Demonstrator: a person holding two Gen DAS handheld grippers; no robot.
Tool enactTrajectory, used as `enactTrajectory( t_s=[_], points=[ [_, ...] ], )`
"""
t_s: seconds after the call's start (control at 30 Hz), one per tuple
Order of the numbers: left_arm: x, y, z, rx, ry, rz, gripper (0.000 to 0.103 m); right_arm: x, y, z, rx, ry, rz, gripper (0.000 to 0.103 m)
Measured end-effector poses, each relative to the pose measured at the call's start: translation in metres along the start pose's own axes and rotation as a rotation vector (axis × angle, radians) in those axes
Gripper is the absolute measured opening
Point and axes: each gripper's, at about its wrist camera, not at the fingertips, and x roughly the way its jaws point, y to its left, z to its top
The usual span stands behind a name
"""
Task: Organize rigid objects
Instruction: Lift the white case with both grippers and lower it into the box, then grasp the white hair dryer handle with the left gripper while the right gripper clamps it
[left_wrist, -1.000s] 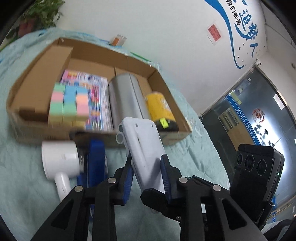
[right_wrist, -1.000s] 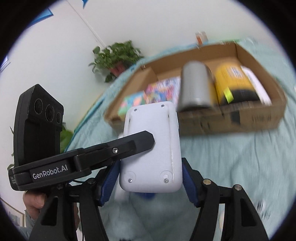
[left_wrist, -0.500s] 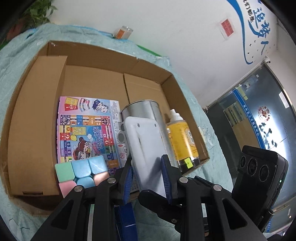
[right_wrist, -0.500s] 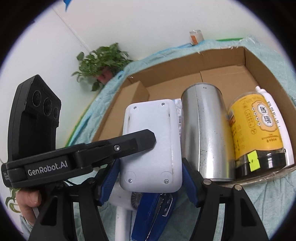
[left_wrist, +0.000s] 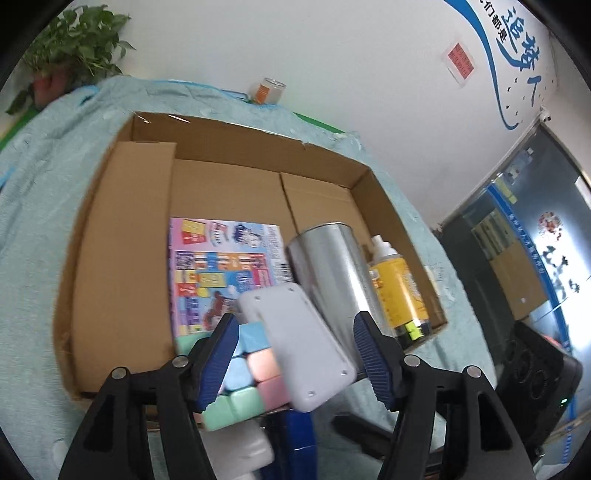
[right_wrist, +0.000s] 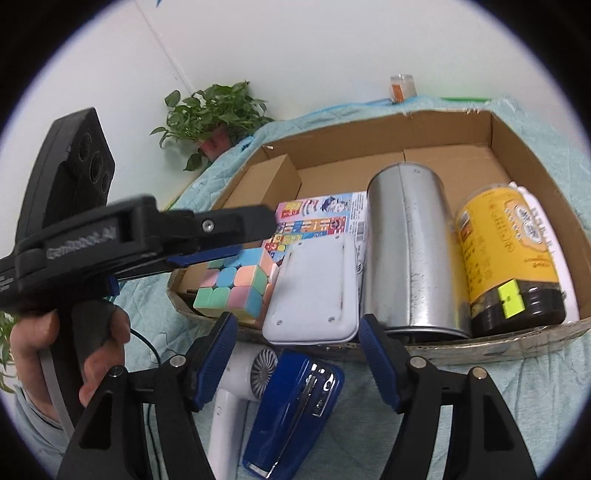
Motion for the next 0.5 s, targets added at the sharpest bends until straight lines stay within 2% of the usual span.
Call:
enactTrajectory(
  t_s=[0.03,0.07,0.1,0.17,0.2,0.23,0.33,0.43,0.5],
  points=[
    [-0.001,0.002,-0.002,0.011,-0.004,0.012,0.063,-0.002,0.000,-0.001,-0.009,-0.014,-0.008,0.060],
    [-0.003,0.004,-0.003,0.024,-0.017,0.013,0.063,-0.001,0.001,-0.001,-0.025,-0.016,-0.025,0.046],
    [-0.003,0.004,-0.005,0.033,-0.023,0.020,0.063,0.002,0.001,-0.001,-0.031,-0.004,-0.036,0.038],
    [-0.006,0.004,-0.007,0.043,-0.025,0.022,0.063,0.006,0.000,-0.002,-0.045,0.005,-0.048,0.014],
    [-0.006,0.004,-0.007,0.044,-0.024,0.023,0.063,0.010,0.000,-0.002,-0.048,0.018,-0.039,0.010],
    [-0.007,0.004,-0.008,0.043,-0.025,0.023,0.063,0.015,0.000,-0.002,-0.044,0.044,-0.025,0.009],
    [-0.005,0.003,-0.007,0.043,-0.022,0.020,0.062,0.022,0.006,-0.001,-0.061,0.038,-0.044,0.009],
    [-0.005,0.003,-0.007,0.049,-0.030,0.014,0.061,0.017,0.009,-0.003,-0.062,0.028,-0.027,0.009],
    [-0.006,0.002,-0.009,0.069,-0.030,0.021,0.056,0.009,0.012,-0.009,-0.089,0.013,-0.051,0.016]
  ],
)
